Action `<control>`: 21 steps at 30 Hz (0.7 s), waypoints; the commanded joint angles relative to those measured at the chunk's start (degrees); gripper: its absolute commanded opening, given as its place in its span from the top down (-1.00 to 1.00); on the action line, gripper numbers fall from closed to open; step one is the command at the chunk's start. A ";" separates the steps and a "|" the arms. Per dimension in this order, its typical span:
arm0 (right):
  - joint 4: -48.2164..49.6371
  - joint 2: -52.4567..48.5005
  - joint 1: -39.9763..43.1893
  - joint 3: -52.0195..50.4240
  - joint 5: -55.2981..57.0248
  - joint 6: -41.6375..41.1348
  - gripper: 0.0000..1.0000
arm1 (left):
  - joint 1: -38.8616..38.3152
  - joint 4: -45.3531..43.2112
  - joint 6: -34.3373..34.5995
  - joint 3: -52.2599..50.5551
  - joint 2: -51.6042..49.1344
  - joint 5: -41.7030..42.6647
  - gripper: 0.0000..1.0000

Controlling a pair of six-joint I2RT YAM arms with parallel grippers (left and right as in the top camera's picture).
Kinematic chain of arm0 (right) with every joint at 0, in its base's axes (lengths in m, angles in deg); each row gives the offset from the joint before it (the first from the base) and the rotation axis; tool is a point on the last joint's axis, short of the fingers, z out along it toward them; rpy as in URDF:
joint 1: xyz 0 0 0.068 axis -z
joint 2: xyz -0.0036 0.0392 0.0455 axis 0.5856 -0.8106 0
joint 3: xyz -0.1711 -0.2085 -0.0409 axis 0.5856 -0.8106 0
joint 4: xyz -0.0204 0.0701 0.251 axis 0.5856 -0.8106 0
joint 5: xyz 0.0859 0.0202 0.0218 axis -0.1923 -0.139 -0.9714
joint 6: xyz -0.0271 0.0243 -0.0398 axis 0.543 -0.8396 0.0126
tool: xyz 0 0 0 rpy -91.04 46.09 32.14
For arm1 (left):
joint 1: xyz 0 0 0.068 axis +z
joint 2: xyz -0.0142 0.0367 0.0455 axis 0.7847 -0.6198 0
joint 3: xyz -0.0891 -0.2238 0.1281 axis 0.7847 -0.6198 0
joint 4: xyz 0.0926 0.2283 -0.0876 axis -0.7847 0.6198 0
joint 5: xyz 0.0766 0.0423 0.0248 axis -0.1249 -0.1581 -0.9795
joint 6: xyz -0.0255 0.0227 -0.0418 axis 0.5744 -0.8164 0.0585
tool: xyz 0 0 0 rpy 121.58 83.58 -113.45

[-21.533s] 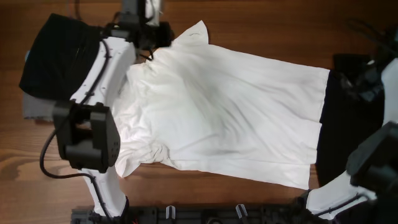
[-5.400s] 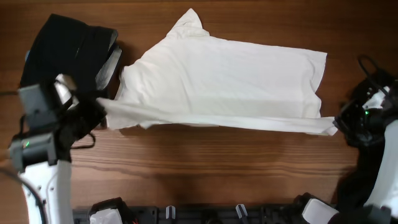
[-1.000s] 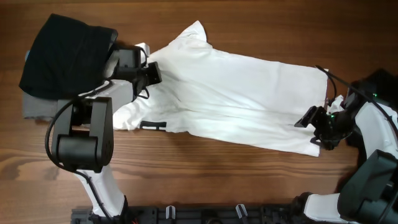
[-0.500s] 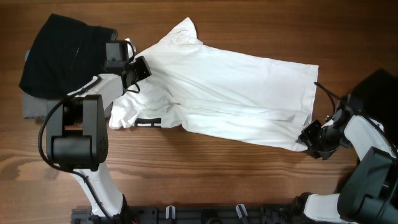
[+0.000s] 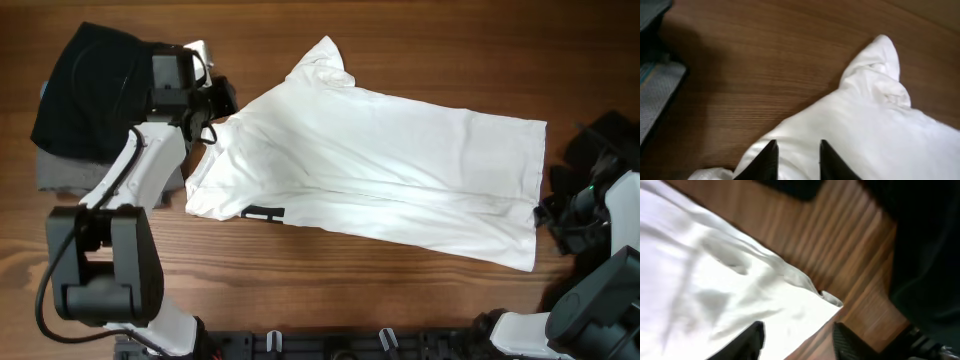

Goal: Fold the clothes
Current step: 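Grasp the folded shirt's edges with both grippers and straighten it, then grasp the shirt's top-left sleeve corner with the left gripper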

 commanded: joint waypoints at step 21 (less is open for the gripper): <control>1.38 8.72 -0.17 10.88 -29.14 24.24 -0.16 | -12.02 -2.05 -8.15 27.65 -20.20 3.76 -0.29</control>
